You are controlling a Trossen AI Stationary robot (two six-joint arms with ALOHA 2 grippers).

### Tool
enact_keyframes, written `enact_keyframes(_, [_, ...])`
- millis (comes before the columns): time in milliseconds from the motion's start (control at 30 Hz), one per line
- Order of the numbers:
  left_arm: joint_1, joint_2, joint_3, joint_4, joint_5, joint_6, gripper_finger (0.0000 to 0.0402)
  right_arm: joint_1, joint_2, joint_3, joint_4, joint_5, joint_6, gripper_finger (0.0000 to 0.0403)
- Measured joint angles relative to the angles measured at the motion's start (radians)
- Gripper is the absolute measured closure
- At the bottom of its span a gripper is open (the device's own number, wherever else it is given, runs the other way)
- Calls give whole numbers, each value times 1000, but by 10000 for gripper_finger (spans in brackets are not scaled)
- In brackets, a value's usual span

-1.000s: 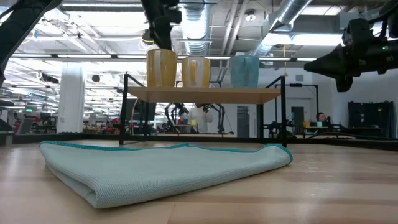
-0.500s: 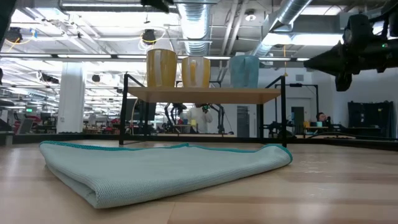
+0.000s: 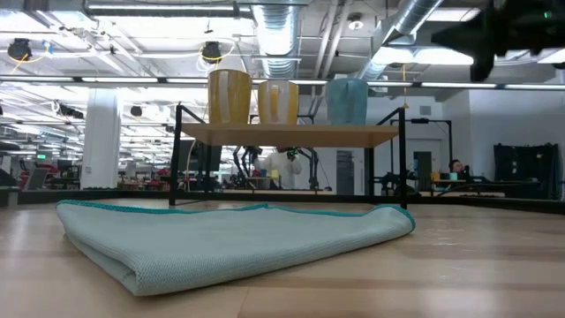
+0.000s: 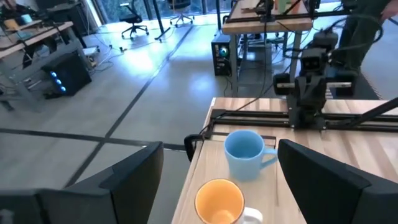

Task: Stack small to large cups/mugs on shelf
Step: Adjust the blue mug on the shelf

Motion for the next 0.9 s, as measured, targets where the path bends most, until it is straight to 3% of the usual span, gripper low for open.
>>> enact_keyframes(267, [0,-204,-395,245,3,-55,93,-1,272,188,-6,-10,-110,381])
enact_keyframes(567, [0,-481,-874,633,-11,-176,93,-20,494,398,-223,21,-83,381])
enact_keyframes(733, [0,-582,-1034,745,-56,-220,93,-85,592,452,-240,22,-31,381])
enact_keyframes(900, [0,-628,-1096,771,-68,-244,93,-156,680,467,-275,21,-19,381])
